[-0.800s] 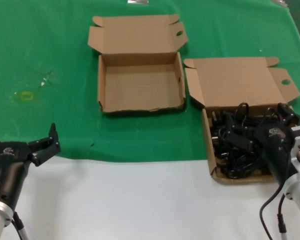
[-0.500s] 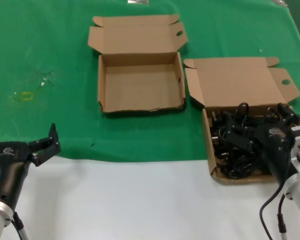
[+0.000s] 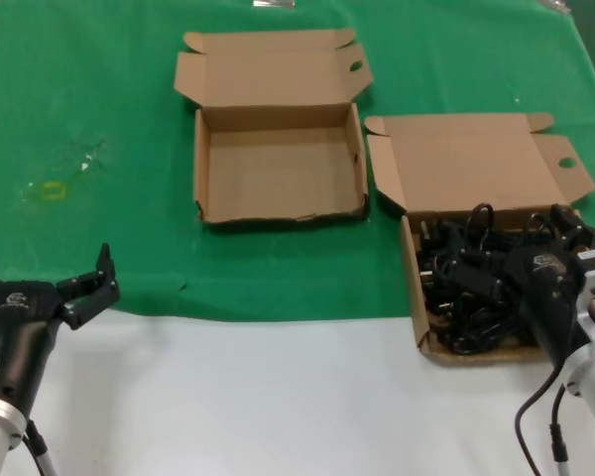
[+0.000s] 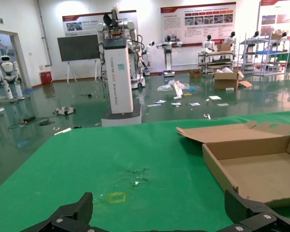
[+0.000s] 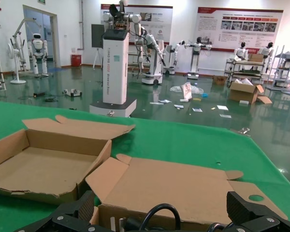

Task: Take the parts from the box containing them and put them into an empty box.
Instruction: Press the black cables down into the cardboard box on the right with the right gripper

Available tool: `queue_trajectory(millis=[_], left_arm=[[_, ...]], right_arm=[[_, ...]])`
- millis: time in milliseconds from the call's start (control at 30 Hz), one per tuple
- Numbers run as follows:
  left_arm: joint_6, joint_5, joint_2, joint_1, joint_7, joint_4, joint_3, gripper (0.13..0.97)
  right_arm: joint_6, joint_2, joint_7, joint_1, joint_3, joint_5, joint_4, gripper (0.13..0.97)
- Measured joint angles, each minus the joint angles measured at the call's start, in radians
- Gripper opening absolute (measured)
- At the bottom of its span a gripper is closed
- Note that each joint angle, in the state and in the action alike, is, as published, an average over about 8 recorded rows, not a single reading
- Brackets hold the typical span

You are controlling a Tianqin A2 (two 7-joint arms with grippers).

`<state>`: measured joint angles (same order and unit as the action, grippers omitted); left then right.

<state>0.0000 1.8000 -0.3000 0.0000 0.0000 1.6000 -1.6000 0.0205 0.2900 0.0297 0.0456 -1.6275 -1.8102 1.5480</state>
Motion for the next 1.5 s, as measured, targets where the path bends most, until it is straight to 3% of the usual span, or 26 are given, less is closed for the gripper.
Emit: queue_trajectory(millis=[300, 533, 933, 1167, 1300, 1500], left_arm=[[0.0, 0.0, 0.0, 0.0, 0.0, 0.0, 0.0, 0.939], [0.0, 0.0, 0.0, 0.0, 0.0, 0.0, 0.0, 0.852], [0.0, 0.0, 0.0, 0.0, 0.0, 0.0, 0.0, 0.64], [0.0, 0.0, 0.0, 0.0, 0.0, 0.0, 0.0, 0.443], [0.0, 0.0, 0.0, 0.0, 0.0, 0.0, 0.0, 0.443], [0.0, 0.0, 0.0, 0.0, 0.0, 0.0, 0.0, 0.314]], right_arm=[[0.0, 0.016, -0.007, 0.004, -0.015, -0.004, 0.001, 0.966], [-0.011, 0.07, -0.026, 0.024, -0.07, -0.021, -0.001, 0.966], [0.003, 0.327, -0.091, 0.124, -0.27, -0.064, 0.015, 0.966], [0.193, 0.505, -0.185, 0.243, -0.368, 0.01, 0.007, 0.966], [0.351, 0.569, -0.199, 0.322, -0.398, 0.061, -0.015, 0.966], [0.61, 0.62, -0.167, 0.46, -0.441, 0.125, -0.075, 0.966]])
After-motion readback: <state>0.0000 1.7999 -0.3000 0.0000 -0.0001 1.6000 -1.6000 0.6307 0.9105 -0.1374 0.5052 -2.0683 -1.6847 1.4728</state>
